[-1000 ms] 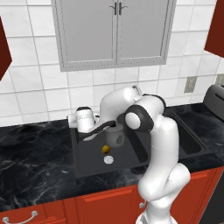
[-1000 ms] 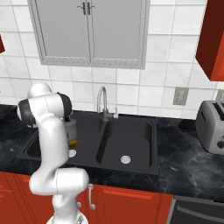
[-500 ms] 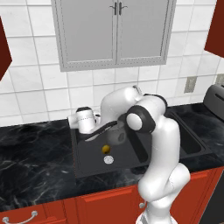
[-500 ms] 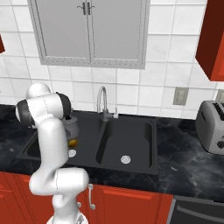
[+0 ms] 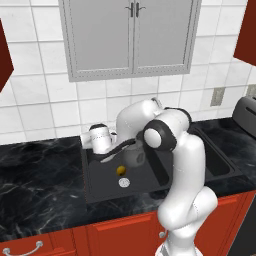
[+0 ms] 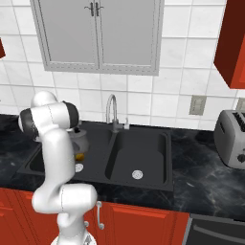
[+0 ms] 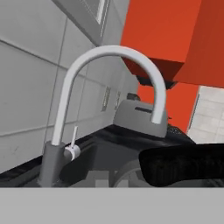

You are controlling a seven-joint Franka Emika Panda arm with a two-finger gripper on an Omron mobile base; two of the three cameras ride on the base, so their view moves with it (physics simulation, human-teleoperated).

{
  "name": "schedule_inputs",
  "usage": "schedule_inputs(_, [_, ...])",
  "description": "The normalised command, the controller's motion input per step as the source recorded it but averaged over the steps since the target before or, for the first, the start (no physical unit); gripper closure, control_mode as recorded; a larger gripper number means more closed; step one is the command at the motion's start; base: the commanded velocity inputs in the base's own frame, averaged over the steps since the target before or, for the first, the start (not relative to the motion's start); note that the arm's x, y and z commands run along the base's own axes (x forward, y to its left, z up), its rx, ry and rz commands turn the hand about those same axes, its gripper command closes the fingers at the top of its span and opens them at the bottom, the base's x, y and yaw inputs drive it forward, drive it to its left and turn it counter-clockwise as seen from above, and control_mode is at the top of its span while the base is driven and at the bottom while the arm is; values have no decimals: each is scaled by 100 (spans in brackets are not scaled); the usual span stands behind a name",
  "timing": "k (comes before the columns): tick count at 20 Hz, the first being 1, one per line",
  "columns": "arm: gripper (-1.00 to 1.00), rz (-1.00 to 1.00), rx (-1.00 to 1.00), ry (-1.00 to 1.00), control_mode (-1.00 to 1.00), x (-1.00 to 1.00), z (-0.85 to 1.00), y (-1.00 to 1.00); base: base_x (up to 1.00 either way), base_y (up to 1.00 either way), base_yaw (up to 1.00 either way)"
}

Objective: Open the cabinet, pick the kettle from the cabinet, and place it in the sink.

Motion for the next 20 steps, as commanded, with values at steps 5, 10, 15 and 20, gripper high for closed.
schedule_inputs(5, [100, 0, 12, -12, -100, -3, -58, -11, 0, 0, 0])
schedule_inputs(10, [100, 7, 19, -12, -100, -5, -57, -10, 0, 0, 0])
schedule_inputs(15, [100, 11, 15, -17, -100, -9, -57, -11, 0, 0, 0])
schedule_inputs(20, [100, 7, 8, -22, -100, -10, -53, -13, 0, 0, 0])
